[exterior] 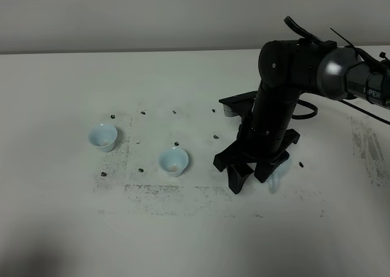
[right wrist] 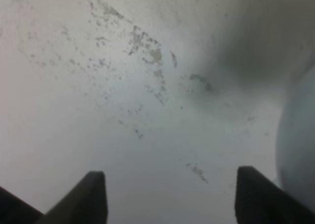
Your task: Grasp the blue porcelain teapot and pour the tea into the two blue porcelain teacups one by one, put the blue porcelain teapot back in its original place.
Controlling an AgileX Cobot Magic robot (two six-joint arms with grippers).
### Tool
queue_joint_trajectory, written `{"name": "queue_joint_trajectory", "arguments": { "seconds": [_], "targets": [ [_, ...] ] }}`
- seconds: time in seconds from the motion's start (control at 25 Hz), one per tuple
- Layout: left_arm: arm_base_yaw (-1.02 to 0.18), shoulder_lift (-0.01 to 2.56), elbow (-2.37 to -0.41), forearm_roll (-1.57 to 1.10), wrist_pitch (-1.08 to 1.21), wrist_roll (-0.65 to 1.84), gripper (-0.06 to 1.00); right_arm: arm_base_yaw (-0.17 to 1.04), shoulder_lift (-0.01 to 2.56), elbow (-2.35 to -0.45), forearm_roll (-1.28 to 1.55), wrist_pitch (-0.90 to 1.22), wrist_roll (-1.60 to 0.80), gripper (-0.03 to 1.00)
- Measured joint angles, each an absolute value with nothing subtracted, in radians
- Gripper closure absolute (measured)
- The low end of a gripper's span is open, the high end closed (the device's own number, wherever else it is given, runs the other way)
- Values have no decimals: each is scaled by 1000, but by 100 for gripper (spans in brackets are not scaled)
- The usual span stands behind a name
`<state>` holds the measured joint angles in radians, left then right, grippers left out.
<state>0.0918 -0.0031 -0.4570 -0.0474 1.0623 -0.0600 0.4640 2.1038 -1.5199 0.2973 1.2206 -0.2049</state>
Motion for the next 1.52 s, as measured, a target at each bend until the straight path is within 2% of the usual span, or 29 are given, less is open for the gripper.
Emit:
{"name": "queue_joint_trajectory", "arguments": {
  "seconds": [0.44, 0.84, 1.12, 1.28, 1.52],
  "targets": [
    [92, -3, -457, -47, 1062, -60, 22, 464, 2089, -1521, 323, 1220, -205, 43],
    [92, -3, -457, -47, 1062, -60, 22, 464, 1928, -1600, 376, 1215, -205, 43],
    [92, -3, -457, -47, 1062, -60, 22, 435, 1767, -1599, 212, 1217, -76, 43],
    [92, -3, -457, -47, 1062, -60, 22, 411, 1628, -1524, 86, 1216, 50, 43],
    [92, -3, -457, -47, 1062, -60, 22, 398, 1454, -1288, -20, 1163, 272, 43]
  ]
}}
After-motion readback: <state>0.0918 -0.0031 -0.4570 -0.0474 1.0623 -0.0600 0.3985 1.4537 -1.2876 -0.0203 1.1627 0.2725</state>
